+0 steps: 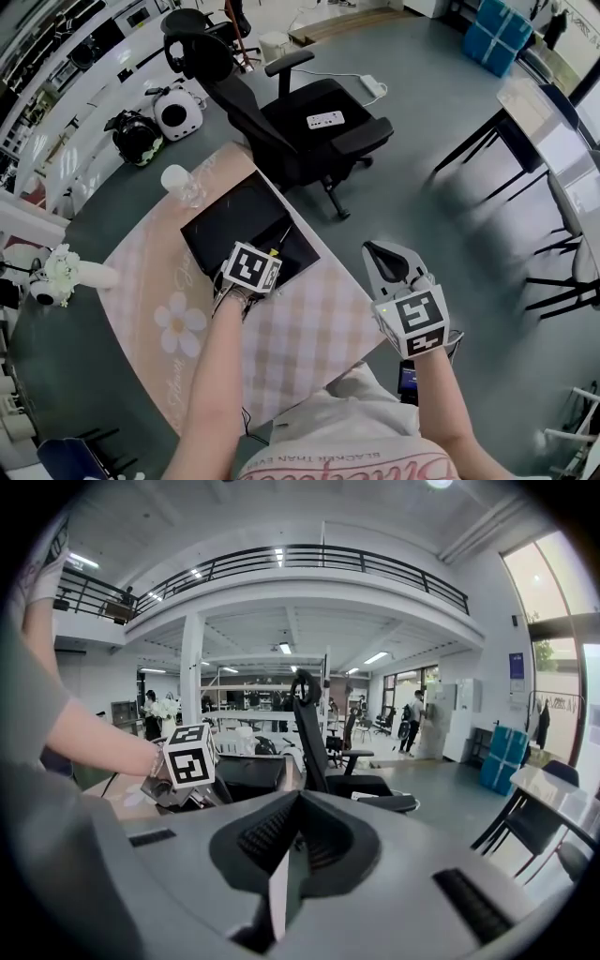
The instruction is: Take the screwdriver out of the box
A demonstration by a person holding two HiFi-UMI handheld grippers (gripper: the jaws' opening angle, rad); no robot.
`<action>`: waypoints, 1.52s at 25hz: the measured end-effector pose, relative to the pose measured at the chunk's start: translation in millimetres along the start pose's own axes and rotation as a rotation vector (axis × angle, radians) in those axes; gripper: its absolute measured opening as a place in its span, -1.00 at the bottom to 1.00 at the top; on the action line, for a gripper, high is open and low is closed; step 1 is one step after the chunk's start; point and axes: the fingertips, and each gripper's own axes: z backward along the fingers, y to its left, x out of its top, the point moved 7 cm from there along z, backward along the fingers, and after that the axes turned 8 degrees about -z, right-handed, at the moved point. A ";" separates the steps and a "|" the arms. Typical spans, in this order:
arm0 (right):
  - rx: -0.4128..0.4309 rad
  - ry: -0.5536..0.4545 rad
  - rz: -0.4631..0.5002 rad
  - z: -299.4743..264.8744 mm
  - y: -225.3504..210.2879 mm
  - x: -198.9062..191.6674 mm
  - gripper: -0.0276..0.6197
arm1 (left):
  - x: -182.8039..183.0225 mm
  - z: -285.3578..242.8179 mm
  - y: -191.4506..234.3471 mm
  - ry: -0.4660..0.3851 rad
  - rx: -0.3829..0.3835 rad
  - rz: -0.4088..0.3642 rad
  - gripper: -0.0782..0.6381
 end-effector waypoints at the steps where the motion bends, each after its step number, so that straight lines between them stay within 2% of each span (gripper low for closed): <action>1: 0.001 -0.003 0.003 0.7 1.0 1.1 -0.90 | -0.7 2.6 -0.8 -0.001 -0.001 -0.005 -0.55; 7: 0.010 -0.025 0.032 9.2 12.3 9.2 -0.90 | -0.7 24.6 -7.0 -0.033 0.015 -0.030 -0.55; 15: 0.002 -0.090 0.066 32.2 27.5 28.7 -0.90 | 12.7 68.9 -24.4 -0.152 0.057 -0.063 -0.55; 18: -0.011 -0.125 0.068 41.7 29.8 38.1 -0.90 | 17.6 91.7 -31.3 -0.214 0.075 -0.068 -0.55; 23: -0.034 -0.185 0.076 57.9 37.3 56.2 -0.90 | 21.7 136.8 -36.8 -0.318 0.168 -0.088 -0.55; 29: -0.034 -0.243 0.100 74.4 51.9 78.2 -0.90 | 23.0 193.0 -39.1 -0.482 0.274 -0.072 -0.55; 38: -0.019 -0.310 0.135 92.6 74.1 103.9 -0.90 | 16.9 262.2 -51.9 -0.726 0.388 -0.077 -0.55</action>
